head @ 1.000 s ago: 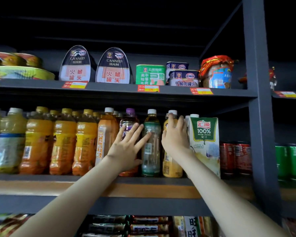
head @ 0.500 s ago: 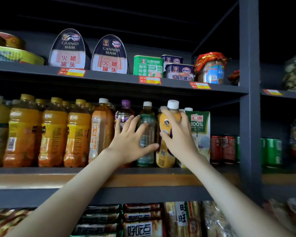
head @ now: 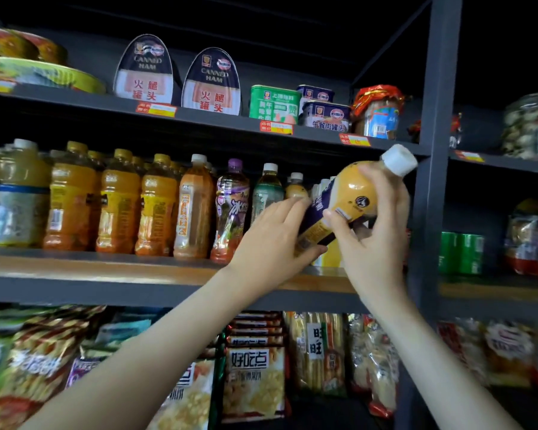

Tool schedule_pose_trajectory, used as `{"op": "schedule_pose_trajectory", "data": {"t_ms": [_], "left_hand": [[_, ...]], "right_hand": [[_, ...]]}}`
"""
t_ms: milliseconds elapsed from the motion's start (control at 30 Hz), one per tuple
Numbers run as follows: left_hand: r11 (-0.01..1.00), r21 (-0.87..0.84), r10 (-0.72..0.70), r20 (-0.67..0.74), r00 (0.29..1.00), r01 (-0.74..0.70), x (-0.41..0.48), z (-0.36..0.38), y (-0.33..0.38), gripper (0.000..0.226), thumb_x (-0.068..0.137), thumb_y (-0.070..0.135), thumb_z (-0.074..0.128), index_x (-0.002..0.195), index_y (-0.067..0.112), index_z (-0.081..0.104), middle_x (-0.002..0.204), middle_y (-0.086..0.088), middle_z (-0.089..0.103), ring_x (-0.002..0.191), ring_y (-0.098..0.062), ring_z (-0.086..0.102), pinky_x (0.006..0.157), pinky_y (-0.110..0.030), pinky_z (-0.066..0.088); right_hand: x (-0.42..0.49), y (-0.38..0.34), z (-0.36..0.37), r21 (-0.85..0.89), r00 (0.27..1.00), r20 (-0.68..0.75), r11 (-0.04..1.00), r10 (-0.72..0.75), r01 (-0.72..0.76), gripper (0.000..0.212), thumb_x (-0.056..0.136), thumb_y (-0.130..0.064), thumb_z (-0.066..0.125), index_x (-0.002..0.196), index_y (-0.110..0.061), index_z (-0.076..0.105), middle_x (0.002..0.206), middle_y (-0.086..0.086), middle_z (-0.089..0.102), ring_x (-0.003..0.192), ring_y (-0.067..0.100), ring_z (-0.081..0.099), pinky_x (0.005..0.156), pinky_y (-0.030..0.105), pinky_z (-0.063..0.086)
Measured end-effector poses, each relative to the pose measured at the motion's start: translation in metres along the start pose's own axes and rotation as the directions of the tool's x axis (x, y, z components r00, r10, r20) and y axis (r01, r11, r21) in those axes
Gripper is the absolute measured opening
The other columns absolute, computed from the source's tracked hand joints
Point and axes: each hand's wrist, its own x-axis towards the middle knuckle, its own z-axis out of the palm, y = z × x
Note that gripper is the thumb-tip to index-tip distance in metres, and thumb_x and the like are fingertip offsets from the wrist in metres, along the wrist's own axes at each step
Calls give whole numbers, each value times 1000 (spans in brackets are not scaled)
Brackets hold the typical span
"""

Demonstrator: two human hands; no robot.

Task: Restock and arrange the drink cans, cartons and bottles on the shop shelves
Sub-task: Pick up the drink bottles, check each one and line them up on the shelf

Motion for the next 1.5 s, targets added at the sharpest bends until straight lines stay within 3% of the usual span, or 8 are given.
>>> {"op": "schedule_pose_trajectory", "data": {"t_ms": [367,500,700,900,1100,1267,1400,1500], "left_hand": [[915,-152,-330,247,911,373,-103,-38,103,72,80,58,65,140,29,39,125,10,55,109,-8,53,86,-26,47],[719,-121,-540,523,659,685,-205,-38,142,69,74,53,76,132,31,45,100,23,55,87,0,55,71,-6,42],[483,165,-615,763,199,860,-341,-23,204,73,68,60,73,129,26,50,104,6,66,105,-19,61,79,-23,43],[322,170,-628,774,76,931,-389,-20,242,68,78,48,75,133,22,42,109,7,63,96,-13,61,76,-26,49],[58,132,-648,759,-63,990,-405,-38,231,43,78,42,76,112,20,62,99,6,71,89,-11,67,78,-28,56],[-464,43,-487,822,-295,885,-399,-52,223,17,88,27,68,102,18,64,111,-16,70,105,-33,65,98,-47,50],[-547,56,-405,856,-322,835,-398,-56,215,50,74,40,75,115,16,60,112,-13,70,105,-31,67,97,-49,50],[-507,97,-348,886,-307,856,-396,-59,212,69,64,51,78,119,15,57,111,-14,69,103,-30,67,96,-48,51]], "right_hand": [[-73,-45,-101,386,963,151,883,224,-266,63,85,1,68,129,-35,41,135,-8,39,117,6,50,90,23,49],[-164,-37,-129,424,782,378,658,495,-622,59,83,-7,71,127,-42,50,138,8,45,119,30,53,96,60,47],[-306,-64,-159,87,407,618,457,673,-885,59,84,-8,74,120,-51,55,142,-8,44,126,12,48,101,35,46],[-367,-108,-166,-104,286,713,500,640,-860,58,81,-6,75,124,-36,50,128,-35,35,113,-24,36,86,2,36],[-366,-107,-158,-142,99,839,390,536,-910,59,90,-24,67,134,-55,42,133,-45,30,123,-19,34,97,10,38],[-380,-98,-168,-187,134,921,717,366,-672,70,95,7,49,140,-44,33,146,-28,25,134,-17,20,114,23,30],[-393,-105,-172,-164,28,981,905,190,-392,91,89,6,58,146,-47,11,154,-27,2,144,-5,-10,114,28,12],[-394,-111,-168,-57,146,982,932,116,-357,80,86,-2,62,150,-29,23,155,-19,15,146,-2,-5,116,20,8]]}}
